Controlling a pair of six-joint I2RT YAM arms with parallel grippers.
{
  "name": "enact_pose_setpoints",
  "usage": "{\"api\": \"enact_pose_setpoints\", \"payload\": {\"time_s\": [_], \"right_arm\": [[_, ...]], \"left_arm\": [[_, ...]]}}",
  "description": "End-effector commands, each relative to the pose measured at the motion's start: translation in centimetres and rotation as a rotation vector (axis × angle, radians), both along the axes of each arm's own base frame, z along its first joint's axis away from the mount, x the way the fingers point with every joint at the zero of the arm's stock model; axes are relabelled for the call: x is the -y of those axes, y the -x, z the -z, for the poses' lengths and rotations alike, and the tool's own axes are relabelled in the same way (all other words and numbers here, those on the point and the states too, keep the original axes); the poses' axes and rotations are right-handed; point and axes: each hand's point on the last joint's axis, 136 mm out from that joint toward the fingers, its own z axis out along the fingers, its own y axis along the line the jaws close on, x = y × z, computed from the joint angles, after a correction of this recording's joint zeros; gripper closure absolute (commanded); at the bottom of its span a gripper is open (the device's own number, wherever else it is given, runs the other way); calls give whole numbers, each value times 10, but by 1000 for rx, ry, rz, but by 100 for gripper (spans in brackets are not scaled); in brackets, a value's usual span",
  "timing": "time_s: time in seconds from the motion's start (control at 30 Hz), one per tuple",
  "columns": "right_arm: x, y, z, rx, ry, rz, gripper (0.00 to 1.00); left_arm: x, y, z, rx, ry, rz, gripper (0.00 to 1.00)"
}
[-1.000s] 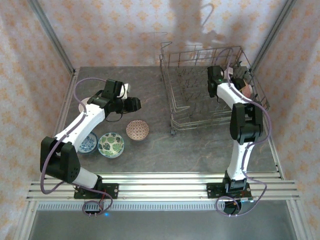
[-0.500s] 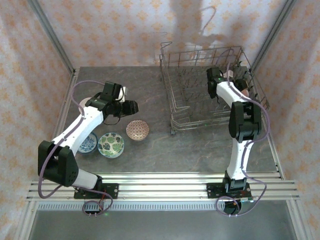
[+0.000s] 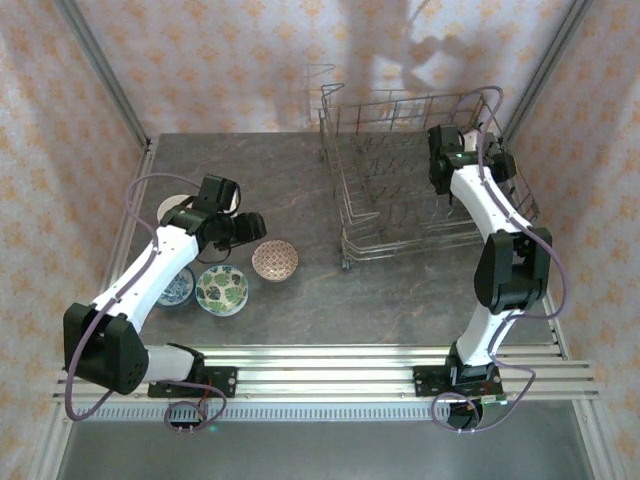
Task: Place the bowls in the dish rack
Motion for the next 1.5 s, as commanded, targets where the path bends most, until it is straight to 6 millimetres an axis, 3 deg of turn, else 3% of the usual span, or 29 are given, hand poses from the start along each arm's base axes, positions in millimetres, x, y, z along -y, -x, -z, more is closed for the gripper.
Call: {"api": "enact_pose_setpoints", "payload": {"time_s": [0.0, 0.13, 0.27, 0.4, 0.5, 0.7, 0.93, 1.27, 1.47], "right_arm": [[-4, 19, -6, 36, -89, 10, 1], [-25, 36, -34, 120, -127, -22, 1], [-66, 53, -42, 178, -246, -100, 1], [-104, 70, -33, 194, -386, -161, 4], [-130, 85, -26, 209, -397, -210, 5], [-161, 101, -5, 186, -458, -240, 6], [-174, 112, -7, 245, -509, -247, 7], [-175, 125, 8, 232, -553, -219, 7], [-175, 129, 3, 251, -570, -221, 7]], "left_arm": [[-5, 13, 10, -51, -33, -23, 34], [5, 12, 18, -83, -59, 23, 35], [5, 8, 34, -167, -142, 80, 36], [-5, 6, 41, -199, -233, 98, 37], [-6, 7, 49, -219, -254, 116, 37], [3, 6, 67, -282, -261, 195, 38], [11, 4, 81, -344, -254, 250, 44], [15, 6, 93, -407, -254, 294, 64], [21, 9, 99, -426, -245, 313, 73]]}}
